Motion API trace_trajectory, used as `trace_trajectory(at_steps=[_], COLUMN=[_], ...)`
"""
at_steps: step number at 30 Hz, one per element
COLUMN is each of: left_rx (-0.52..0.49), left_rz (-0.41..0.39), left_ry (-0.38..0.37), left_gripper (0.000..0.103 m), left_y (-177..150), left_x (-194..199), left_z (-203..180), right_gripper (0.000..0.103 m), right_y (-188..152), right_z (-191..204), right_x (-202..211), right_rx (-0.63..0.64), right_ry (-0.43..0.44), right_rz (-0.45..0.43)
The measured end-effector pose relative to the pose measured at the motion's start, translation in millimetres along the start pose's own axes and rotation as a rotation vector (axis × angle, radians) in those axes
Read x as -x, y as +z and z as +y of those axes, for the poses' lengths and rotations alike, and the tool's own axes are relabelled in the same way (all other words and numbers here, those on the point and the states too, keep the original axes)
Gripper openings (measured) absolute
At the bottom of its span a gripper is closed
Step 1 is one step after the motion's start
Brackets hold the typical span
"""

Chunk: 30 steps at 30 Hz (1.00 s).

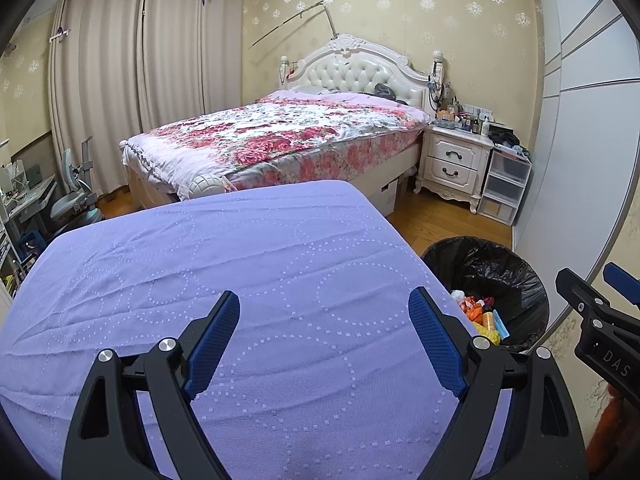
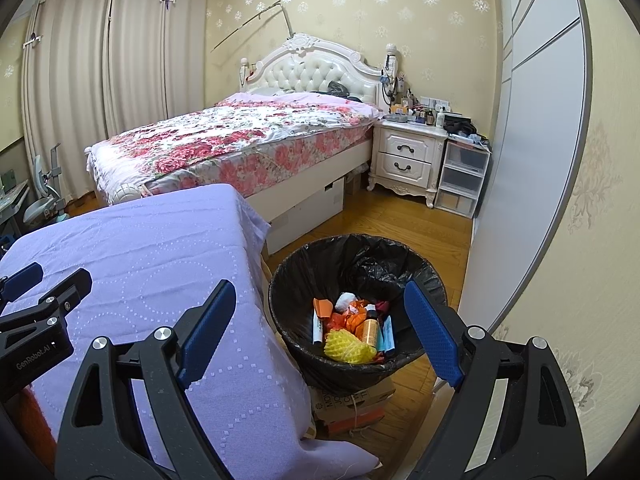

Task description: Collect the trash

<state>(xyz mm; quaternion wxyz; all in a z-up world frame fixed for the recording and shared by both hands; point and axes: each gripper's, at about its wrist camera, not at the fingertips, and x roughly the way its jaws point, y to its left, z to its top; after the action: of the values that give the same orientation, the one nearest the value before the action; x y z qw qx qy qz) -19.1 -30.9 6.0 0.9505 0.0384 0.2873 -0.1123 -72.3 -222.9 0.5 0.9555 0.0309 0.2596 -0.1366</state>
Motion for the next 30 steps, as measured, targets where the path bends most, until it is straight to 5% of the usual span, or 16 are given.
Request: trace_trajectory(at_steps=[30], left_rx=[0.002], left_rz=[0.004], left_ry=[-0.005], left_gripper=[0.084], left_y=[-6.4], left_x=[0.1], left_z=[-2.8], right_gripper=[0.084], right_y=[-3.3], right_z=[1.7], right_x=[-1.8], right_rx=[0.0], right_ry=[0.001], right_rz=[0.003])
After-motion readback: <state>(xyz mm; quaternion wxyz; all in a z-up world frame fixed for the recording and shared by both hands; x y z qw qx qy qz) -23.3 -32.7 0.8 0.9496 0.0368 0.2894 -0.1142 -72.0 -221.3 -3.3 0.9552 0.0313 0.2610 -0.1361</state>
